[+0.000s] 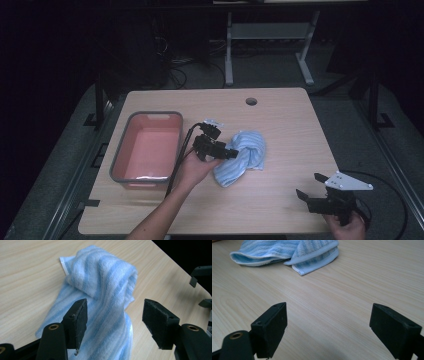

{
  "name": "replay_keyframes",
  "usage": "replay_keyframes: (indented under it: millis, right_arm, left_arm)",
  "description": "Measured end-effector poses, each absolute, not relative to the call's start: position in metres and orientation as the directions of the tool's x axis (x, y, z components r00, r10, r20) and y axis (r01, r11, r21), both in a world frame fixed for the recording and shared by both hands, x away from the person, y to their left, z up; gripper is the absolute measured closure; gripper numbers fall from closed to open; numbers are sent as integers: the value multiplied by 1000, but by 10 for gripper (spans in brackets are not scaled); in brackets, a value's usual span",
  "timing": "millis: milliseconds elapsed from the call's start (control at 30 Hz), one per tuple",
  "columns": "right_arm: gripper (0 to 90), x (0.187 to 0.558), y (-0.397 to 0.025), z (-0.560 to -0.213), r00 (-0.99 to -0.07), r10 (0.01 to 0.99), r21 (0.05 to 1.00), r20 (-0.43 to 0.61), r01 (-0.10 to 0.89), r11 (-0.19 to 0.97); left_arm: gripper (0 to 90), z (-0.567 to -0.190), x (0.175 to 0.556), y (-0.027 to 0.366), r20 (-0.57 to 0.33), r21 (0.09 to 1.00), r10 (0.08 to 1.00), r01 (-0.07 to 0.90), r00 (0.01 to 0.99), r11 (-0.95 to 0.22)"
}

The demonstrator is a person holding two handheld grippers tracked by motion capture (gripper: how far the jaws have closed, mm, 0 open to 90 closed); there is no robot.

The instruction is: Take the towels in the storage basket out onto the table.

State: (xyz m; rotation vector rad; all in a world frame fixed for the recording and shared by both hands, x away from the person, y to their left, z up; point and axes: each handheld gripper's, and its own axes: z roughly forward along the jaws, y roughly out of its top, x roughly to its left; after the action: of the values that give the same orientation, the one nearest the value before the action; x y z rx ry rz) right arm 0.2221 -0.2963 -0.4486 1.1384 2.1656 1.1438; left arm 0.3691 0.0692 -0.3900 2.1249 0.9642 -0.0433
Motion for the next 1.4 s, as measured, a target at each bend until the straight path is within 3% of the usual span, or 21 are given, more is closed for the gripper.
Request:
replay_keyframes:
  millis: [1400]
  right_arm:
    - [141,225,-292,-451,-569,822,817,-8,470,334]
  left_arm:
    - [309,-411,329,119,-314,652,641,650,700,-391]
